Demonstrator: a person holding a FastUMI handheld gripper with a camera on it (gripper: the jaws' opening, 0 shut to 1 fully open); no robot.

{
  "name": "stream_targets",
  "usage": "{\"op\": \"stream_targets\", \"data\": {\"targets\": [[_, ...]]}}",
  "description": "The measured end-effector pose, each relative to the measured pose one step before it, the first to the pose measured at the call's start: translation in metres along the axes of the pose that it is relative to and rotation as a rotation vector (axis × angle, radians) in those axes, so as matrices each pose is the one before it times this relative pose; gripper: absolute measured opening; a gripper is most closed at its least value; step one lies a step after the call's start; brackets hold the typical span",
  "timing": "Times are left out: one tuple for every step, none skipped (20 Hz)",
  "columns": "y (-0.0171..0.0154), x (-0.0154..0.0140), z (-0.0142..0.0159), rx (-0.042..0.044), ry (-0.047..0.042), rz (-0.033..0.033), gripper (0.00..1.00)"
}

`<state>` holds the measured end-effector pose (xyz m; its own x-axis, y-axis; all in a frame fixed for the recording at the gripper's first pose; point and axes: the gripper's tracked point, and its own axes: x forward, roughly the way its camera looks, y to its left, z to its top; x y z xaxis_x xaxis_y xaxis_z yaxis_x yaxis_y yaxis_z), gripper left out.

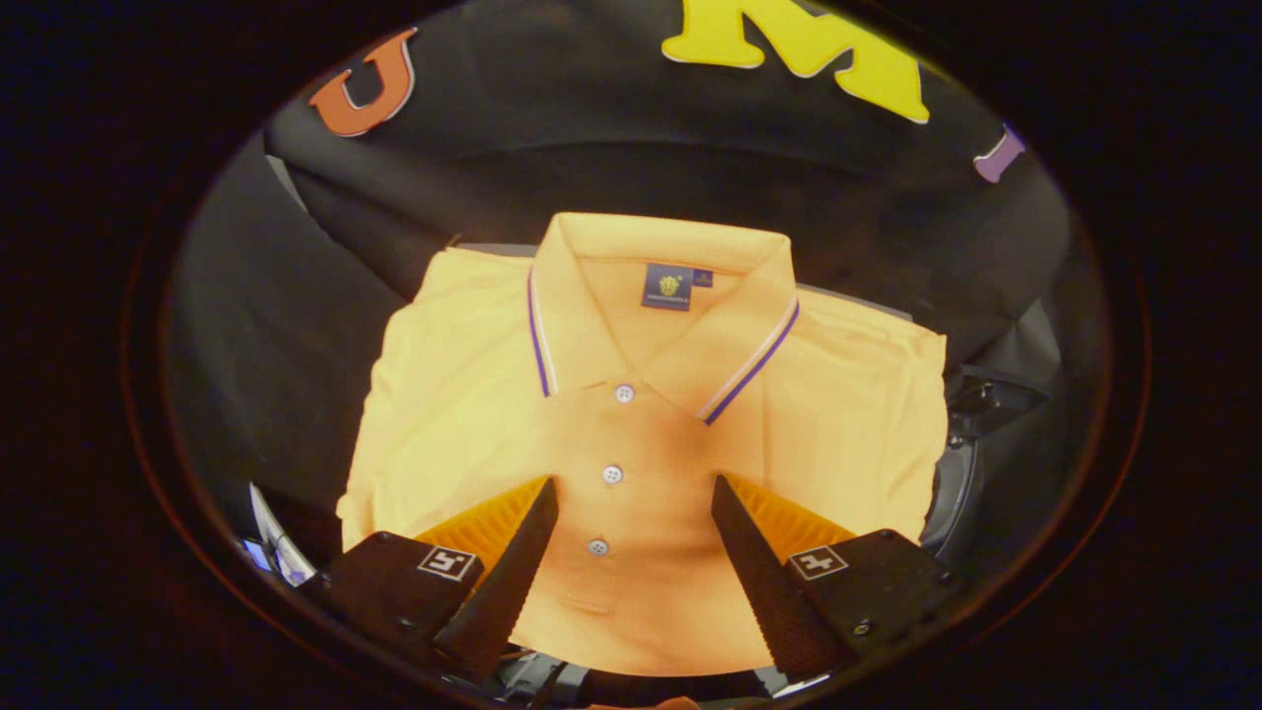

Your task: Put the clothes into the washing machine and then close the washing machine lid.

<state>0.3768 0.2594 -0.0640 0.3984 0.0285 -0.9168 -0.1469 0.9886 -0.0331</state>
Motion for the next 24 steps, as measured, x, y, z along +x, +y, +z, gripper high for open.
{"op": "stream_targets", "data": {"targets": [[0.00063, 0.00358, -0.00031, -0.0149, 0.00771, -0.01205, 0.99], [0.0005, -0.00317, -0.00307, -0.01521, 0.01848, -0.01508, 0.99], [-0.00004, -0.00358, 0.00391, -0.004, -0.00935, -0.00896, 0.99], [0.00248, 0.00335, -0.00113, -0.00517, 0.0118, -0.00738, 0.98], [0.00054, 0.00167, -0.00025, 0.00767, 0.01761, -0.00319, 1.0], [0.00044, -0.00183, 0.00142, 0.02403, -0.00359, -0.00246, 0.99], [-0.00101, 0.00044, 0.00065, 0.01575, 0.0069, 0.00255, 0.99], [-0.00184, -0.00013, 0.00106, -0.00537, -0.00077, 0.00137, 0.98], [-0.0008, -0.00203, 0.00193, -0.01747, -0.00628, 0.00364, 0.98], [0.00254, -0.00037, -0.00299, -0.01037, 0.00397, 0.00349, 0.98], [0.00054, 0.00074, 0.00013, 0.0028, 0.00316, 0.0019, 0.98], [-0.00115, -0.00019, -0.00132, 0.00252, -0.00132, 0.00227, 0.97], [-0.00147, -0.00167, 0.00153, 0.00242, 0.00526, 0.00122, 0.97], [0.00055, 0.00056, -0.00077, 0.00163, 0.00244, 0.00023, 0.95], [-0.00106, 0.00051, 0.00002, 0.00318, -0.00138, -0.00002, 0.94], [-0.00059, -0.00029, -0.00051, -0.0128, -0.00032, 0.00007, 0.87], [-0.00205, -0.00101, 0.00034, 0.01037, -0.00545, 0.00843, 0.85], [-0.00021, 0.00048, 0.00167, 0.00663, -0.00543, -0.00243, 0.73], [-0.00011, 0.0021, 0.00212, 0.00286, -0.00685, -0.00063, 0.65], [0.00403, -0.00075, 0.00121, 0.00198, -0.0038, 0.00157, 0.56], [-0.00008, 0.00047, 0.00126, -0.01444, -0.0046, 0.006, 0.48], [-0.00015, 0.00044, -0.00106, -0.00784, -0.00327, 0.00804, 0.39], [-0.00199, -0.00053, -0.00063, -0.00078, -0.00315, 0.00504, 0.3], [-0.00089, 0.00022, -0.0001, 0.00383, -0.0008, 0.00753, 0.22]]}}
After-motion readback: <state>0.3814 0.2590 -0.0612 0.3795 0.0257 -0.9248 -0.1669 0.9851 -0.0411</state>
